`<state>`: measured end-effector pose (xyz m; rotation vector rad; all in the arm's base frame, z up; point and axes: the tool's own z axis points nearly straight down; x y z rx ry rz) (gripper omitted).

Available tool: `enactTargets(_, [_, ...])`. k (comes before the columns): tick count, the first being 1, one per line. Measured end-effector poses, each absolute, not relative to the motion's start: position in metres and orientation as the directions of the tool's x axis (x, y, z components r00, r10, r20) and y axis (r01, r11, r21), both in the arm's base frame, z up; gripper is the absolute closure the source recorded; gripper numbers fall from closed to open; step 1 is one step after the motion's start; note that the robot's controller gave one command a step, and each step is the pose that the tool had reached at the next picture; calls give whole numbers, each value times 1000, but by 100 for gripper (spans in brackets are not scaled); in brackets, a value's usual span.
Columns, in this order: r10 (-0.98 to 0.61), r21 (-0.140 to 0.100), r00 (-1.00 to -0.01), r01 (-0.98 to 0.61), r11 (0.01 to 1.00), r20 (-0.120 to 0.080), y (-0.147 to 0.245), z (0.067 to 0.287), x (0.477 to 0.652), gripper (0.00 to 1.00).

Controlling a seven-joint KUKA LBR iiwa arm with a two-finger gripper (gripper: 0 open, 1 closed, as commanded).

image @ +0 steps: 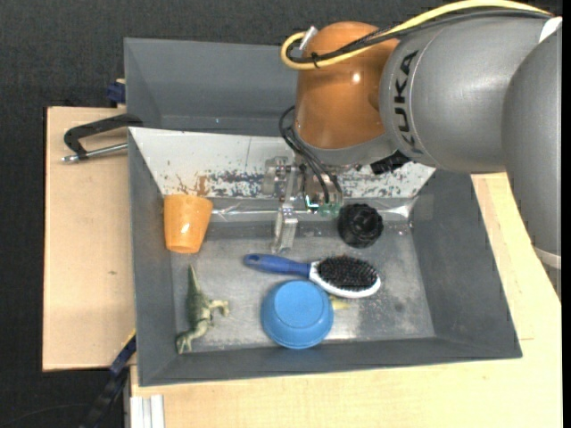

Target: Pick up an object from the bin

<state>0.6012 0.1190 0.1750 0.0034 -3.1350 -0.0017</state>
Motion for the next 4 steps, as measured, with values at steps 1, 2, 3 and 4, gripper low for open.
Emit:
enactTargets(1, [-47, 1, -999, -47, 999, 9, 91, 69, 566, 0])
enactTargets(2, [-47, 3, -999, -47, 999, -5, 91, 72, 569, 100])
enactTargets(3, [107, 3, -994, 107, 994, -6, 68, 74, 586, 100])
enactTargets(4, [105, 5, -994, 105, 994, -14, 73, 207, 591, 100])
